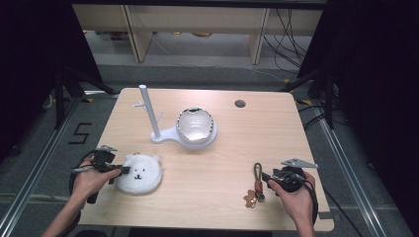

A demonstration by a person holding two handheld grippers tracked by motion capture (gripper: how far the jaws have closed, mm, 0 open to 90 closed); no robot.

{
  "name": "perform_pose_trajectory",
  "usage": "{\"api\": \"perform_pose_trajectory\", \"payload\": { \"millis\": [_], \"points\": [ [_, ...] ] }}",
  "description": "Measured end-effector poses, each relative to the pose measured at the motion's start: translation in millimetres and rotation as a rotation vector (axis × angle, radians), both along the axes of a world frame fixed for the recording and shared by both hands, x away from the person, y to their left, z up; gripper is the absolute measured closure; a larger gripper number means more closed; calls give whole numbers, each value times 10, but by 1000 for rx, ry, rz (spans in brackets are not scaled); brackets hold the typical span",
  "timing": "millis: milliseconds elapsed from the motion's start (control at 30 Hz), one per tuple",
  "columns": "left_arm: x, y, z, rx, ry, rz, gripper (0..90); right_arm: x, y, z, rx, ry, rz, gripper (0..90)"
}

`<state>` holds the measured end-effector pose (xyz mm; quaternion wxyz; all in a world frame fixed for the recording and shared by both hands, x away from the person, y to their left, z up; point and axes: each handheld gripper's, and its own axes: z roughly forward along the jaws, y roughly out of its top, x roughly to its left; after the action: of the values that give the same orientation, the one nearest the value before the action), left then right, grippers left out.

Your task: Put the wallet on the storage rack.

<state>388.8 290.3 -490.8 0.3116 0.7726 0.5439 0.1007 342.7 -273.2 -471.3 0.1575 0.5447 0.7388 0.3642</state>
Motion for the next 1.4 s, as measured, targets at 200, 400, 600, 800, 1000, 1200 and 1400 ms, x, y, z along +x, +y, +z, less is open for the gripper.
{"api": "perform_pose_trajectory", "payload": {
  "millis": [200,400,600,800,1000,1200,1400],
  "points": [
    [-217,66,131,-51,-106,-38,782,-14,90,41,55,-46,-15,494],
    [-425,3,173,-192,-261,-14,782,-9,138,74,51,-108,19,499],
    [-566,-97,248,-259,-401,-26,782,-21,190,122,64,-157,31,518],
    [-591,-239,394,-301,-486,-63,783,-24,318,202,107,-178,39,531],
    [-528,-432,481,-316,-536,-117,782,13,432,279,123,-207,69,549],
    [-482,-650,530,-321,-574,-166,782,97,582,340,152,-222,141,553],
    [-426,-843,560,-323,-587,-208,782,161,779,400,175,-229,209,552]
  ]
}}
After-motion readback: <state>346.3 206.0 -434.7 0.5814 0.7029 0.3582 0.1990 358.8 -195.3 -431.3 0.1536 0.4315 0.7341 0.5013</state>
